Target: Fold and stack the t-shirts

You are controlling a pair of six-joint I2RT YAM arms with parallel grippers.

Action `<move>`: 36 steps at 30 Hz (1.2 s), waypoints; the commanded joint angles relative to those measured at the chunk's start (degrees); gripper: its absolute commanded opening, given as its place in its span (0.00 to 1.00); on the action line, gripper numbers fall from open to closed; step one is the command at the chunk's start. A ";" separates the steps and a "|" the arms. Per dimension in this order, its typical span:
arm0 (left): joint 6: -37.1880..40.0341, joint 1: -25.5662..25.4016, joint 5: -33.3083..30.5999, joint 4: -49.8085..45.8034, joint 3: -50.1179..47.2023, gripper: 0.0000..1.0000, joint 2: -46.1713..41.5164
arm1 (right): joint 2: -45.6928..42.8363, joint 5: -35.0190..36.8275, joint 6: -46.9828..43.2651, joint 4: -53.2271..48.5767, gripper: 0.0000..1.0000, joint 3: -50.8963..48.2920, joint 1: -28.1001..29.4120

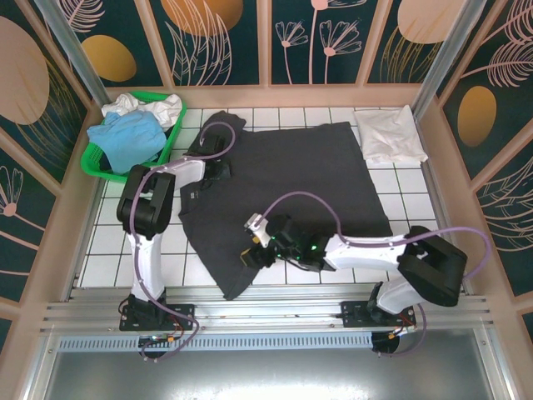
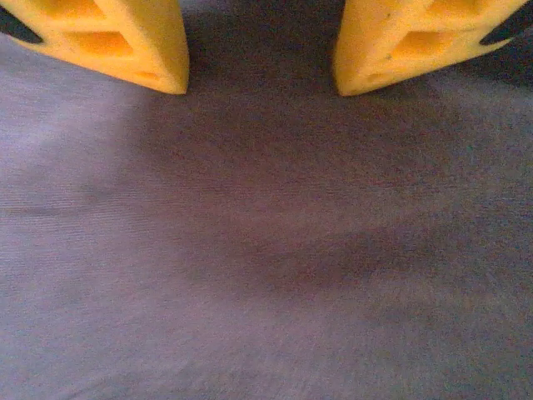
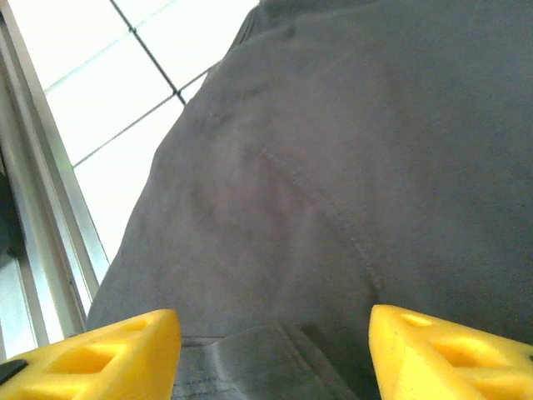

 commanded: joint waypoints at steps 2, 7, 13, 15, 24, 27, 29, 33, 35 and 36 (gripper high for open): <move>-1.80 0.42 -1.21 -1.34 4.76 0.50 4.57 | 4.79 5.28 -3.05 -7.63 0.54 4.24 2.47; -0.25 0.73 -2.69 -3.01 7.49 0.50 7.07 | 2.97 2.71 -0.94 -17.16 0.46 6.17 7.04; 0.91 1.73 -3.74 -4.57 10.45 0.51 8.92 | 0.44 -4.75 3.01 -25.56 0.42 6.75 8.99; 1.32 2.02 -4.03 -5.14 11.26 0.51 8.80 | -2.88 -5.52 3.59 -26.86 0.43 6.81 8.99; 2.86 1.59 1.83 -4.84 6.32 0.67 -3.20 | -20.32 11.76 18.12 -28.50 0.57 1.96 -14.56; 2.78 0.27 3.88 -3.44 -0.57 0.67 -11.59 | -23.59 17.02 27.64 -33.39 0.67 -0.78 -29.34; 2.59 -1.40 4.67 -3.23 -6.58 0.67 -17.73 | -26.41 15.02 30.14 -34.86 0.67 -3.69 -38.42; 1.30 -7.65 5.09 -4.32 -23.05 0.66 -33.68 | -33.97 14.54 31.12 -34.76 0.69 -9.68 -52.49; -0.73 -11.95 5.56 -5.08 -31.43 0.64 -40.20 | -35.05 12.63 30.63 -32.94 0.68 -11.83 -57.87; -2.22 -14.62 6.19 -5.76 -34.68 0.63 -42.91 | -34.17 10.97 30.61 -32.04 0.68 -12.30 -60.62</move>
